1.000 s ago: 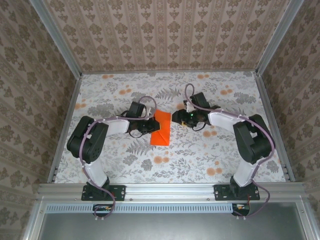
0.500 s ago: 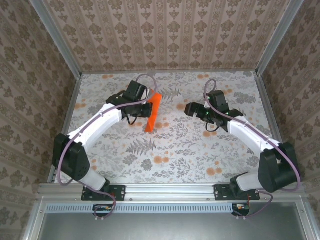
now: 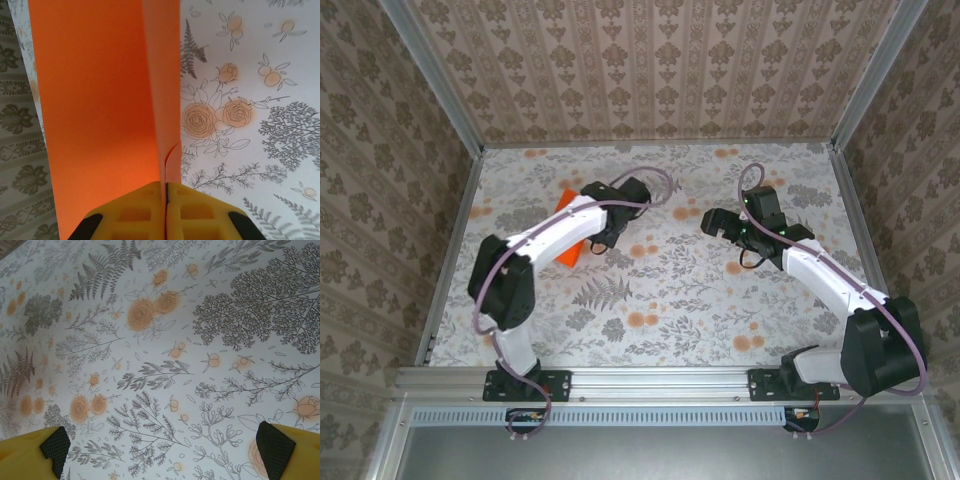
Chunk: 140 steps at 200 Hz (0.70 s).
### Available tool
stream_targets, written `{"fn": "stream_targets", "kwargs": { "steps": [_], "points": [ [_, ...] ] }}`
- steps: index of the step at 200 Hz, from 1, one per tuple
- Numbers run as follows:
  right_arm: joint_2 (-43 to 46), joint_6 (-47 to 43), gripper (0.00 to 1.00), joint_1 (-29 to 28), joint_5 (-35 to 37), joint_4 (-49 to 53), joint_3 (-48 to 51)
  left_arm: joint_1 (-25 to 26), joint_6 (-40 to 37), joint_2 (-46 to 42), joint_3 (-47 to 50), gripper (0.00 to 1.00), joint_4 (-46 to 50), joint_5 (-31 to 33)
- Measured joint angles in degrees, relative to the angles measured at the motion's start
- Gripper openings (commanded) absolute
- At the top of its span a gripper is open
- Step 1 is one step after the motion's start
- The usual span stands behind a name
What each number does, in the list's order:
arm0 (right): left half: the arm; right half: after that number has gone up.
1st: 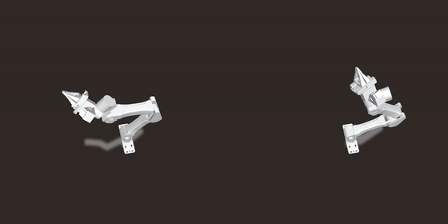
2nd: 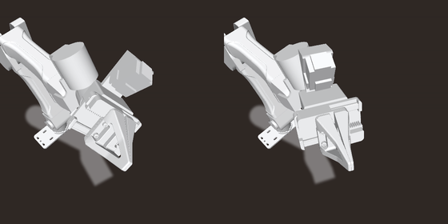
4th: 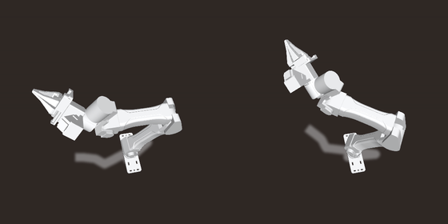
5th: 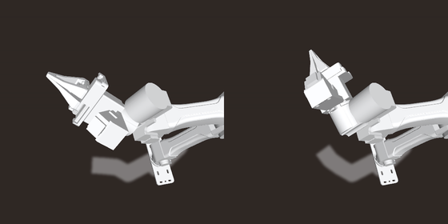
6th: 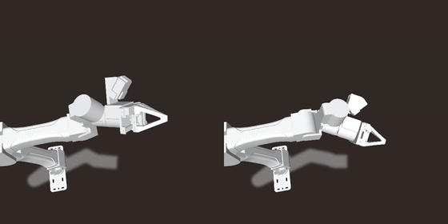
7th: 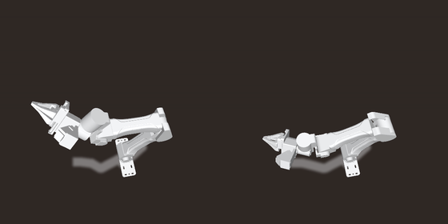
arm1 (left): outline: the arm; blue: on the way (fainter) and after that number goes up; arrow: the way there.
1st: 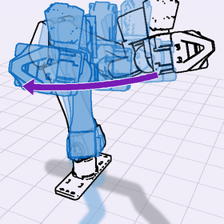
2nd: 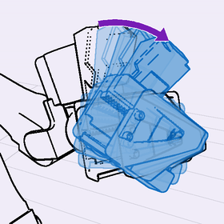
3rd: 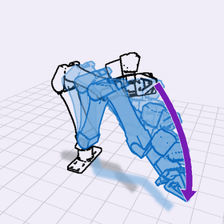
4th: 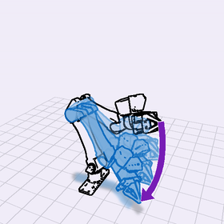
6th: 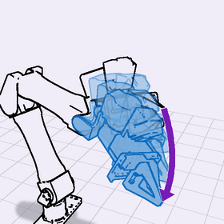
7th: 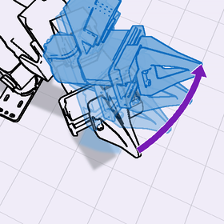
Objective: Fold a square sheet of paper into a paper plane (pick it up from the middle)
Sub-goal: Turn over the paper at the center of the table.
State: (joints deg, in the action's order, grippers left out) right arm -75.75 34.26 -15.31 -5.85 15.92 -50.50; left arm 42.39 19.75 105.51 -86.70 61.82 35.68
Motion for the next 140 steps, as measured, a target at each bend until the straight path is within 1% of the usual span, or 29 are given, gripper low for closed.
{"fn": "stream_targets", "kwargs": {
  "steps": [29, 64, 82, 109, 140],
  "points": [
    [0.0, 0.0, 1.0, 0.6, 0.7, 1.1, 0.4, 1.5, 1.7, 6.1, 0.0, 0.07, -1.0, 1.5],
    [0.0, 0.0, 1.0, 1.6, 1.0, 1.6, 0.9, 4.2, 3.5, 10.5, 0.0, 0.09, -3.6, 0.0],
    [0.0, 0.0, 1.0, 2.0, 1.1, 2.0, 1.1, 6.1, 4.0, 12.3, -0.2, 0.11, -4.6, -2.1],
    [-0.4, 0.1, 1.0, 2.4, 1.2, 2.4, 1.1, 8.6, 4.3, 13.8, -1.0, 0.16, -6.7, -6.3],
    [-1.7, 0.5, 1.0, 3.2, 1.1, 2.4, 1.1, 9.5, 4.2, 13.9, -1.0, 0.27, -9.2, -11.8]
  ]
}}
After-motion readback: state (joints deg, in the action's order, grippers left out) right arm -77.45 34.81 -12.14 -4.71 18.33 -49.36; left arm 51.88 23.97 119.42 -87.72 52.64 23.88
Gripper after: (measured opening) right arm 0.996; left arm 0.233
